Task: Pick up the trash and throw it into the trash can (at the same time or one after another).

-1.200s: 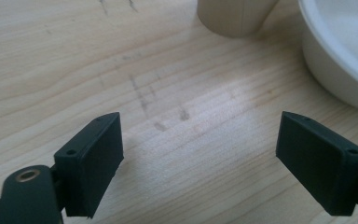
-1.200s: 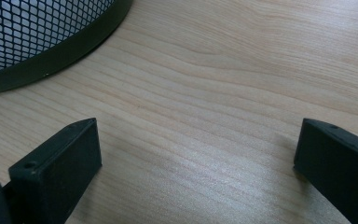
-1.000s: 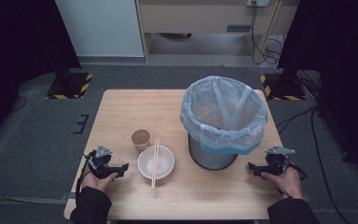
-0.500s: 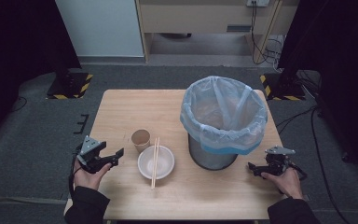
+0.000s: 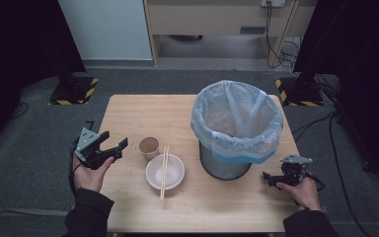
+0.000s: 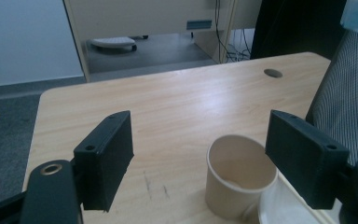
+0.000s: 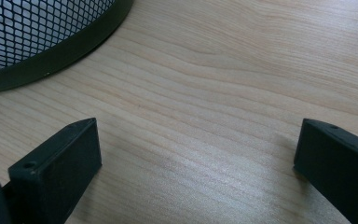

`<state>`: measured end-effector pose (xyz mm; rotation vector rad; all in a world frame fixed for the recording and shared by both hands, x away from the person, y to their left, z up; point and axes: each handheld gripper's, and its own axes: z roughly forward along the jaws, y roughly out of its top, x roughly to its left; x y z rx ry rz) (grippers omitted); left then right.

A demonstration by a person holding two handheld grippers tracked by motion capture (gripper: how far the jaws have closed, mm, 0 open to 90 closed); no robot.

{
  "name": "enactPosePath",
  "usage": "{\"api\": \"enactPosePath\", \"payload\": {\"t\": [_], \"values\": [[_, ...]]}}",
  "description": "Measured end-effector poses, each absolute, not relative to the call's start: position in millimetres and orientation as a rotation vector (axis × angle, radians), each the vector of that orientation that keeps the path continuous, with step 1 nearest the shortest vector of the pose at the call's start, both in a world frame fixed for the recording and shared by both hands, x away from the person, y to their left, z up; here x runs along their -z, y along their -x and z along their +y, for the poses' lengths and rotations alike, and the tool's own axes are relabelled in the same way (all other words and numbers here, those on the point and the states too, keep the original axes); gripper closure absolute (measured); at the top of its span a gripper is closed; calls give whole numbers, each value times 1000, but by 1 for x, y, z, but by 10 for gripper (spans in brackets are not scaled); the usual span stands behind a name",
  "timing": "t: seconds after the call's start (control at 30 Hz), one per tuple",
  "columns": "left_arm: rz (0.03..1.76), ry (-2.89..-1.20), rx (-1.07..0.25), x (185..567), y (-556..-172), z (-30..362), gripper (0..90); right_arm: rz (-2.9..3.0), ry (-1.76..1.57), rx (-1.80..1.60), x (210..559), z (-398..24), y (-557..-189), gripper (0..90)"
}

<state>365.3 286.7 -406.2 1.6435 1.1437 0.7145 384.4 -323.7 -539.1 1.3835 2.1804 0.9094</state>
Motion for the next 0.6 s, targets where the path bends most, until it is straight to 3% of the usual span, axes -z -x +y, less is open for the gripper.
{"api": "enactPosePath", "payload": {"t": [0.3, 0.6], "values": [[1111, -1618, -735, 400, -384, 273, 284, 2181, -1383, -909, 539, -324, -384, 8], [1113, -1702, -720, 419, -400, 259, 332, 2183, -1379, -909, 539, -324, -385, 9]]}}
